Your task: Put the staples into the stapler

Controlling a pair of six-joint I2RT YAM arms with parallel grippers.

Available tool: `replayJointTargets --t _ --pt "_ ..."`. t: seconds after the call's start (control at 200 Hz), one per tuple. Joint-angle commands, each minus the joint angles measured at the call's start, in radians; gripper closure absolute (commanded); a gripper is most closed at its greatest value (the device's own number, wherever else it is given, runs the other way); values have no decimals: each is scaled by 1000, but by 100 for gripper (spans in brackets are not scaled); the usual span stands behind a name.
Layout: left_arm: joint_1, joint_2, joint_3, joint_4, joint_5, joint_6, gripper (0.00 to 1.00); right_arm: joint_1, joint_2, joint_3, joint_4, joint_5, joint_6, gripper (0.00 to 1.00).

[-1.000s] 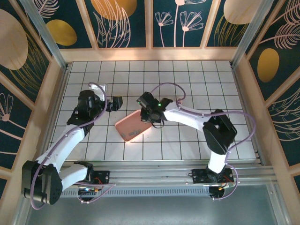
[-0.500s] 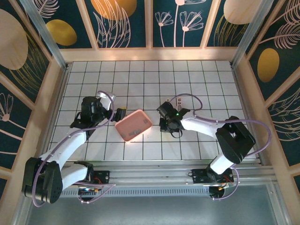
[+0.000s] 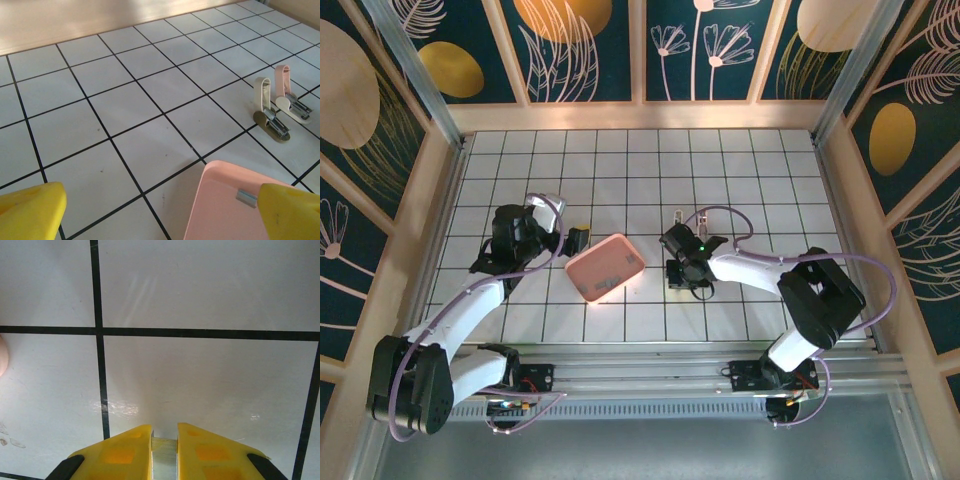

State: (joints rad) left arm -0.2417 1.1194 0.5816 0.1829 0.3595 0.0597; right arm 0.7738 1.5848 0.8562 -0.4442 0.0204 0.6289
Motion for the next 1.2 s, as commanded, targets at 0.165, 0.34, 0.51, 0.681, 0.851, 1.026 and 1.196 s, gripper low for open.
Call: replayJointTargets --t 0.165,0.34,0.51,0.681,0.851,1.026,1.196 --pt "6 16 15 32 13 0 2 -5 10 37 -70 0 -32 73" --pt "5 23 24 23 9 3 2 -25 -10 130 -162 0 -28 68" --pt "6 24 25 20 11 3 3 -69 -27 209 -260 -71 26 67" --pt "6 25 31 15 13 -1 3 -82 -19 225 -272 -103 31 67" --pt "6 22 29 27 64 2 3 -85 -3 199 -251 -127 20 67" --pt "5 -7 -5 56 173 56 6 -87 13 177 -215 -144 19 66" --pt "4 -30 -24 50 291 110 7 -85 30 161 -201 -149 11 65"
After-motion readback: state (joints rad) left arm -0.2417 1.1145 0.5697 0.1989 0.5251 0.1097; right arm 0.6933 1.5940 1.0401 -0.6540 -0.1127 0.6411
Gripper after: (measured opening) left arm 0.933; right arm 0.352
